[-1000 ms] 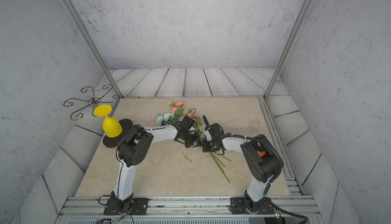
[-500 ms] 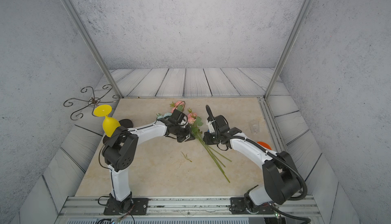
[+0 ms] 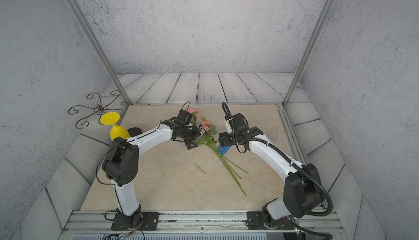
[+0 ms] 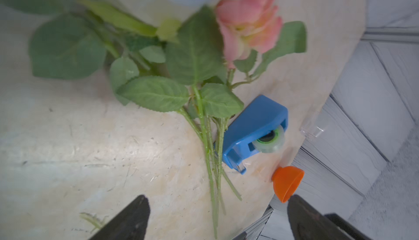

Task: Wrap bouquets with tape
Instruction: Gather the flowers at the center of the board.

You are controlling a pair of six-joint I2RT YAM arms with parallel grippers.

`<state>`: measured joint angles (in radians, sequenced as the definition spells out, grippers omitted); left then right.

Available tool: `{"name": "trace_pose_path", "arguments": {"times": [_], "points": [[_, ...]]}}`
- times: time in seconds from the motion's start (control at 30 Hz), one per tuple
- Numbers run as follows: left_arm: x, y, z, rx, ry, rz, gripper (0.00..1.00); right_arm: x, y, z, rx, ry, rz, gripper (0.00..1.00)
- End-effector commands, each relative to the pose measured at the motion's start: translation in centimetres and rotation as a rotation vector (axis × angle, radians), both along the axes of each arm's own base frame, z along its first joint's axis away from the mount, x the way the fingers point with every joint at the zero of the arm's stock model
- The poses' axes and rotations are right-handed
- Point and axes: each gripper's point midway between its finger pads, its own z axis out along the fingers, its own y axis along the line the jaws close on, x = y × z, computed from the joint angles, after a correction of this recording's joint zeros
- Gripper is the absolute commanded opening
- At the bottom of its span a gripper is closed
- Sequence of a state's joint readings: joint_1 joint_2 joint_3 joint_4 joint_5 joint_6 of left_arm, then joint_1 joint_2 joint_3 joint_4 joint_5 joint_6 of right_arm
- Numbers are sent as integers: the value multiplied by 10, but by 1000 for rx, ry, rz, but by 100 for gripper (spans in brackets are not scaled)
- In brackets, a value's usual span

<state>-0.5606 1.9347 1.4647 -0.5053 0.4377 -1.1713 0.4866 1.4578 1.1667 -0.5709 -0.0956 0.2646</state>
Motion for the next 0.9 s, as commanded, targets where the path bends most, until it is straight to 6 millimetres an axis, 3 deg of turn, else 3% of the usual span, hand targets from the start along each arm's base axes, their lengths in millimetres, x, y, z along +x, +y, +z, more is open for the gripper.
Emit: {"name": "trace_pose_path", "arguments": {"times": [0.0, 0.07, 0.17, 0.3, 0.4, 0.5, 0.63, 0.87], "points": [[-9, 24, -7, 219, 134, 84, 84, -8, -15, -5, 2, 43, -3, 78], [-12, 31, -5, 329, 206, 97, 82, -11, -19, -6, 16, 40, -15, 77], [-2, 31, 2, 405, 203, 141, 82, -9, -23, -13, 9, 46, -33, 76], [13, 14, -8, 347, 190, 220, 82, 2, -12, -15, 19, 72, -10, 74], [11, 0, -22, 333, 223, 217, 83, 10, -16, -13, 8, 55, -21, 73], [5, -9, -22, 380, 219, 190, 83, 13, -20, -16, 6, 68, -15, 74], [0, -23, -32, 373, 227, 211, 83, 1, -27, -39, -25, 135, -10, 72], [7, -33, -38, 358, 195, 249, 82, -43, -26, -66, 44, 239, 42, 77]]}}
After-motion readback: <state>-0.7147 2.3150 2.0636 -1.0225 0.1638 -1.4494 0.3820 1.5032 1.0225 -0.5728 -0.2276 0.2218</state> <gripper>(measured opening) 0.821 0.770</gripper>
